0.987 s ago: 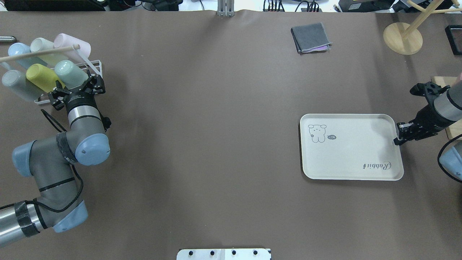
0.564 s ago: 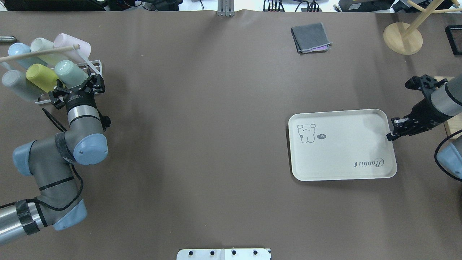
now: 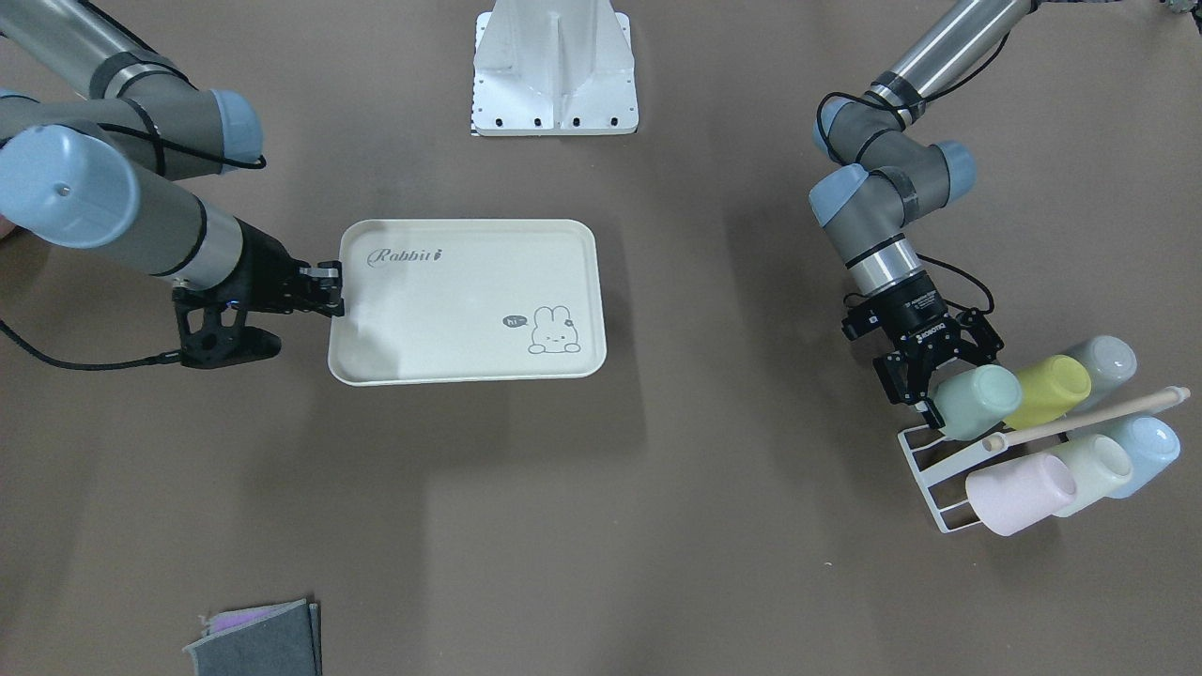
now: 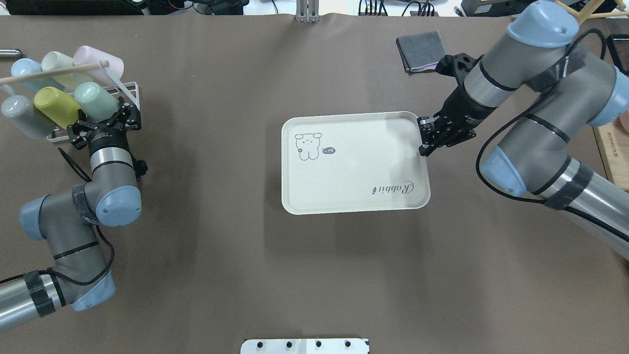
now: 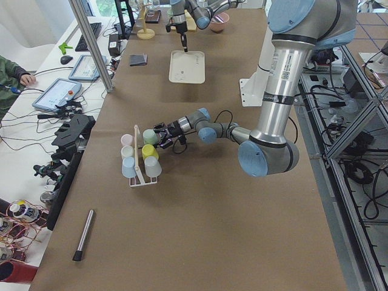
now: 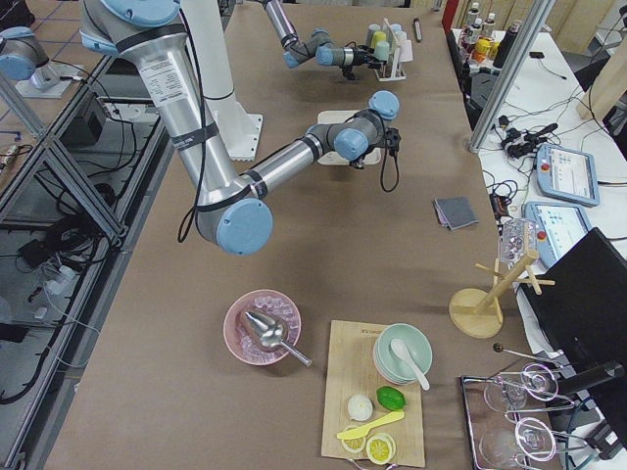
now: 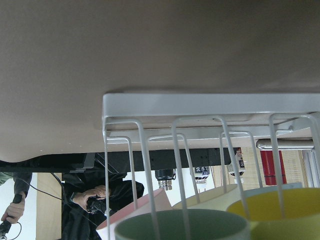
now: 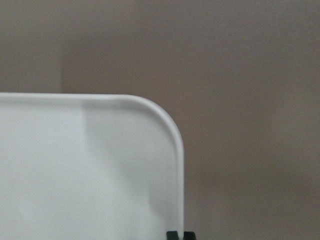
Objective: Pick up and place green cup on tray
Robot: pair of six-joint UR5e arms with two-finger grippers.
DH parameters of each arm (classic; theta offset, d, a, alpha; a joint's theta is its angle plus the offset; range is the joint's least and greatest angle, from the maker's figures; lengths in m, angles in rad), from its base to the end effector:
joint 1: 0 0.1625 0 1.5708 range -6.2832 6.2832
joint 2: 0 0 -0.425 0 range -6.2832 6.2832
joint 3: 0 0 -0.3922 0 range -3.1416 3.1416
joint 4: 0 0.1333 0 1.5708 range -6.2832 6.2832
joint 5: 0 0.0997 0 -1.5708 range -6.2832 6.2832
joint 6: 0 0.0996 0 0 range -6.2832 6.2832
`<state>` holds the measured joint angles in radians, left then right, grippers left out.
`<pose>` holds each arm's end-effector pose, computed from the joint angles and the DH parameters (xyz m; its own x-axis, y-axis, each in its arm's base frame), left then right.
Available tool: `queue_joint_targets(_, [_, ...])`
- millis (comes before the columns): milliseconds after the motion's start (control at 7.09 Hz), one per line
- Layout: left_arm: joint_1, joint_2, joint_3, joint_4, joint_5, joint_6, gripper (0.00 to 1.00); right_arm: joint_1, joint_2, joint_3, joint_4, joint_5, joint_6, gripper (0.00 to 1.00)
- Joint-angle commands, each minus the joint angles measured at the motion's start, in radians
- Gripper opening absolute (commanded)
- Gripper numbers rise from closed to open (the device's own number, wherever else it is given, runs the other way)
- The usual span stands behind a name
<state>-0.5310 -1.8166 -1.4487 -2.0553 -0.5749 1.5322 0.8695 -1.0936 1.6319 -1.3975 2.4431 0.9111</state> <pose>0.4122 -0.4936 0.5138 -0.6806 0.4240 0.5975 -0.7157 -0.2098 -0.6662 -0.3753 -0.5328 0.3223 0.4895 -0.0313 0.8715 0.1662 0.9844 -0.0580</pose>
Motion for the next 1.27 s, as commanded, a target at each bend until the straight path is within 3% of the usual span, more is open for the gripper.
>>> queue_joint_targets(0, [0.0, -0.001, 0.024, -0.029, 0.0, 0.002, 0.99, -0.079, 0.107, -0.104, 0.058, -0.054, 0.084, 0.0])
queue_joint_targets(282, [0.002, -0.003, 0.025, -0.028, 0.001, 0.002, 0.98, -0.105, 0.13, -0.185, 0.174, -0.087, 0.117, 0.0])
queue_joint_targets(564, [0.002, -0.015, 0.027, -0.026, 0.001, 0.005, 0.7, -0.139, 0.129, -0.188, 0.184, -0.09, 0.115, 0.0])
queue_joint_targets(1128, [-0.001, -0.013, 0.024, -0.028, 0.0, 0.006, 0.68, -0.173, 0.081, -0.161, 0.184, -0.093, 0.121, 0.0])
